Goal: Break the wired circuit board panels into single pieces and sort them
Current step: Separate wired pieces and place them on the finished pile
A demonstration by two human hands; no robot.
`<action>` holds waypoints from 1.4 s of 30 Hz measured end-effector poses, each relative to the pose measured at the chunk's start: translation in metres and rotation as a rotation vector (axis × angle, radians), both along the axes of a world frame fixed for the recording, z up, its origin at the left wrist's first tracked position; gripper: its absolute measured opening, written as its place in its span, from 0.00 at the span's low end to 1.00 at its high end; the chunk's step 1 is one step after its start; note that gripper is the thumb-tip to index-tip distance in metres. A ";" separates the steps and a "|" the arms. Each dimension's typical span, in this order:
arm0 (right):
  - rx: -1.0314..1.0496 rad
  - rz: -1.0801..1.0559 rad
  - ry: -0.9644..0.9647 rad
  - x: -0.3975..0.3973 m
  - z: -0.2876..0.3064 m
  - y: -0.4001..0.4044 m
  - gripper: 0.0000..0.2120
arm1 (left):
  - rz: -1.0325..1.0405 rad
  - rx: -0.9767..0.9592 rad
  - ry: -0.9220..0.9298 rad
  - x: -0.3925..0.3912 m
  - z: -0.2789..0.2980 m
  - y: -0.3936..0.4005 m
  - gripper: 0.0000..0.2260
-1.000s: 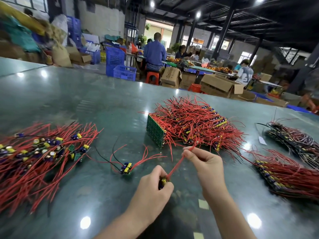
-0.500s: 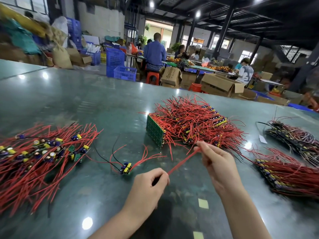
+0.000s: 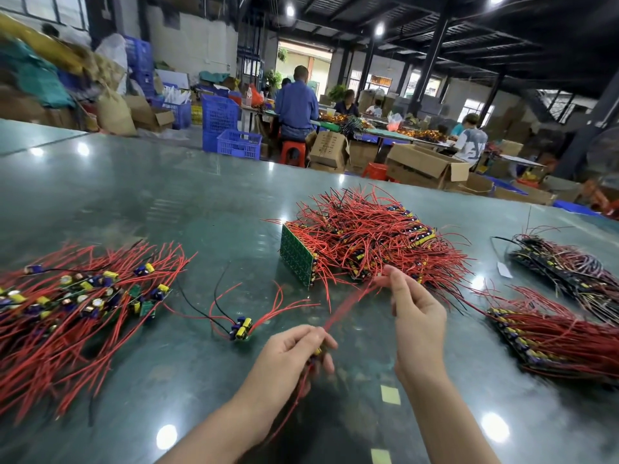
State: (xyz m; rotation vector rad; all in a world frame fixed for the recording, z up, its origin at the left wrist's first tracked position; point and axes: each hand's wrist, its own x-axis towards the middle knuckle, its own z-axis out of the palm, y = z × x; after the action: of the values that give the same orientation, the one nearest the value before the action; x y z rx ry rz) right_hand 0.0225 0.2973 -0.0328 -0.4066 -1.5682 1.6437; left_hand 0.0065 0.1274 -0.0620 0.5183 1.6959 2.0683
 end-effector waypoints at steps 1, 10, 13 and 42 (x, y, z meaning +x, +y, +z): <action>-0.053 0.053 -0.055 -0.001 0.001 -0.001 0.10 | 0.064 0.042 -0.015 -0.001 0.002 0.000 0.10; 0.411 0.561 -0.456 0.010 -0.005 -0.065 0.14 | 0.311 0.208 -0.044 -0.017 0.006 -0.010 0.17; 0.325 0.554 -0.432 0.011 -0.005 -0.065 0.13 | 0.288 0.213 -0.068 -0.017 0.003 -0.009 0.17; 0.437 0.488 -0.439 0.006 -0.014 -0.066 0.13 | 0.279 0.201 -0.207 -0.029 0.000 -0.014 0.11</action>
State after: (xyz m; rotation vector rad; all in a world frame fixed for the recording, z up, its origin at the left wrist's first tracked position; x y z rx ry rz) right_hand 0.0285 0.2312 -0.0473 -0.1578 -2.4456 1.5505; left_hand -0.0226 0.1134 -0.0623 0.1217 1.5195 2.4103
